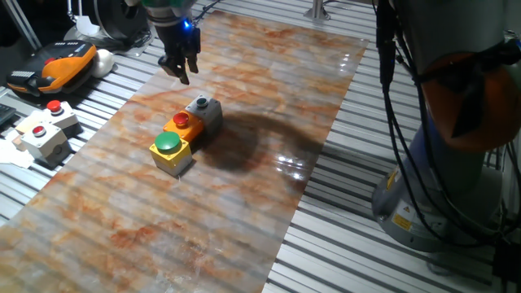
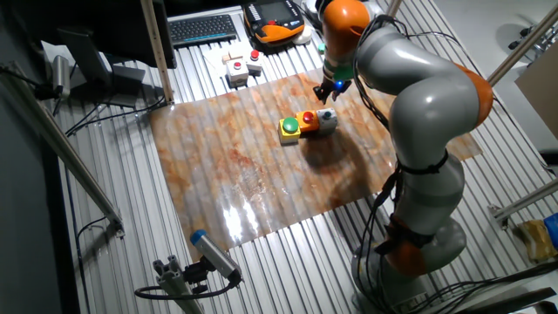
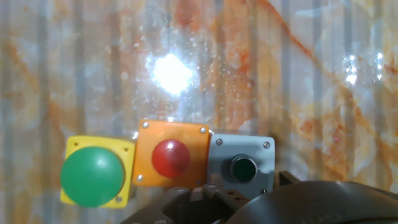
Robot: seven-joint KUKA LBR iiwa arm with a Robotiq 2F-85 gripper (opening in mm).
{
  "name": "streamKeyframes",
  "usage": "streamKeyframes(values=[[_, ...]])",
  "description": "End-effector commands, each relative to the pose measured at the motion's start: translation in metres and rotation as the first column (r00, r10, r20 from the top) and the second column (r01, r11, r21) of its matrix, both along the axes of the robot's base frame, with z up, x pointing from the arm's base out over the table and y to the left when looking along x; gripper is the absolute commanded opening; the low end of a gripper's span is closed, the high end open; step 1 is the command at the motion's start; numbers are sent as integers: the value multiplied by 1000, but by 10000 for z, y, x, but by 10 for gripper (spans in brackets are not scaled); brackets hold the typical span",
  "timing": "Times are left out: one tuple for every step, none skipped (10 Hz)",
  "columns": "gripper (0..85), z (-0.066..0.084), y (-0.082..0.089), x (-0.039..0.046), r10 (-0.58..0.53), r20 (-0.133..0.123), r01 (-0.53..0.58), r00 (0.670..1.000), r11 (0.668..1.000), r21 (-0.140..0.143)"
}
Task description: Press three buttons from left to right in sequence
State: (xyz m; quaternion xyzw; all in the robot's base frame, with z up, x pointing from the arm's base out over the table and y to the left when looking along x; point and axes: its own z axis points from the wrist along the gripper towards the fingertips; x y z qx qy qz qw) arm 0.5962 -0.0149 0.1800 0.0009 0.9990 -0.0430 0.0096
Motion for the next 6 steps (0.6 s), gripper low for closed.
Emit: streamKeyframes(values=[[510,-29,-25,3,-1,3,1,1000,1000,3],[510,-101,-77,-25,-9,14,9,1000,1000,6],[510,-166,-115,-47,-14,24,13,1000,1000,9],[510,-237,-155,-72,-20,30,19,999,1000,14],[510,-303,-186,-96,-27,40,26,999,999,25],[510,-317,-187,-92,-30,38,29,999,999,29]])
